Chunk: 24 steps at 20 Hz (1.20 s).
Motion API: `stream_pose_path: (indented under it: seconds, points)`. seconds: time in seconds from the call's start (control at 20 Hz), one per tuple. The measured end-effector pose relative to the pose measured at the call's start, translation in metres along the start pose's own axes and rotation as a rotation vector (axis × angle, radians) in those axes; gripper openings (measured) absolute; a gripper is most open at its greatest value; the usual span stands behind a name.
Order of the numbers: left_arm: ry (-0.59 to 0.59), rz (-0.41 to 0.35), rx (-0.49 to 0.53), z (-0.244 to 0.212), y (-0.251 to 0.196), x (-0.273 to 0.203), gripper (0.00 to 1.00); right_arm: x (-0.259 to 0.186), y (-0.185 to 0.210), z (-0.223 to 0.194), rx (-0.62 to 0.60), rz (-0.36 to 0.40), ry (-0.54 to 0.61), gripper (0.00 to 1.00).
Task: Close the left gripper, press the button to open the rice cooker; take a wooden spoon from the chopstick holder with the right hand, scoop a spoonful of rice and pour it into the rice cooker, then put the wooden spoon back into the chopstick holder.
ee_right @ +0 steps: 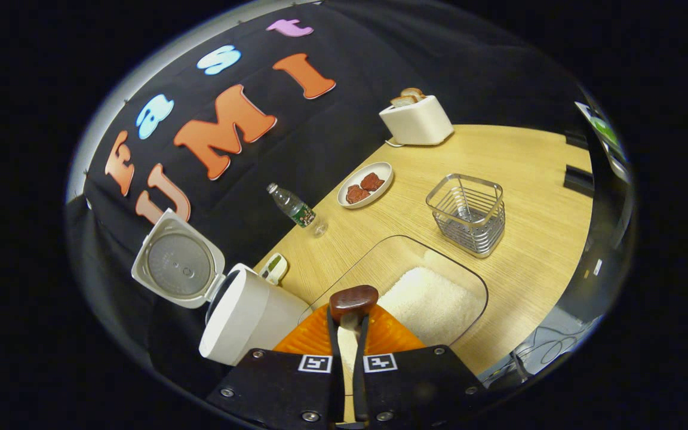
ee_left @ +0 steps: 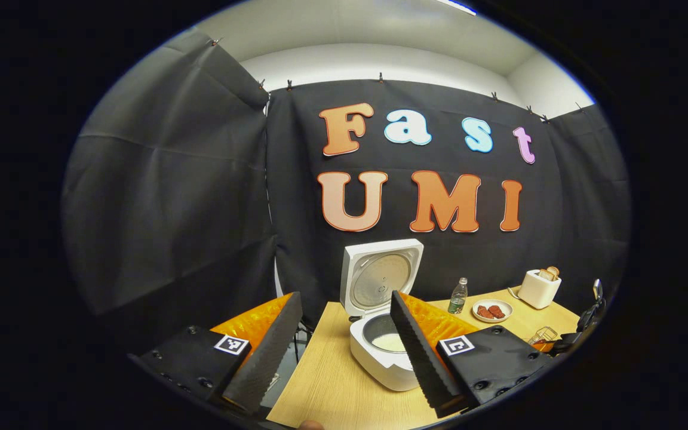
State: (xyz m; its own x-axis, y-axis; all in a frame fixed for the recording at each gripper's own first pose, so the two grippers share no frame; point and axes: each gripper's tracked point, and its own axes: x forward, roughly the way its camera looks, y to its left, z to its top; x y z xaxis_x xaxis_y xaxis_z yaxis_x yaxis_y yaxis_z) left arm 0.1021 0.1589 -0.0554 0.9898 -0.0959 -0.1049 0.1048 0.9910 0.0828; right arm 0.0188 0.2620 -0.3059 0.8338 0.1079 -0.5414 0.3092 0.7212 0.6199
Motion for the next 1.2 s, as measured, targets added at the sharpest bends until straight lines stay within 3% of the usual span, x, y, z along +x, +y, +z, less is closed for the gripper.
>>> stream_pose_path:
  seconds: [0.3,0.85,1.2]
  points:
    - [0.012,0.016,-0.011,-0.001,0.006,-0.003,1.00,-0.006,-0.024,0.005,0.256,0.042,0.024,0.05]
    - [-0.018,0.033,-0.034,0.010,0.007,-0.010,1.00,-0.037,-0.023,0.048,0.406,0.113,-0.022,0.05]
    - [-0.028,0.041,-0.048,0.012,0.013,-0.013,1.00,-0.049,0.001,0.071,0.454,0.163,-0.058,0.05]
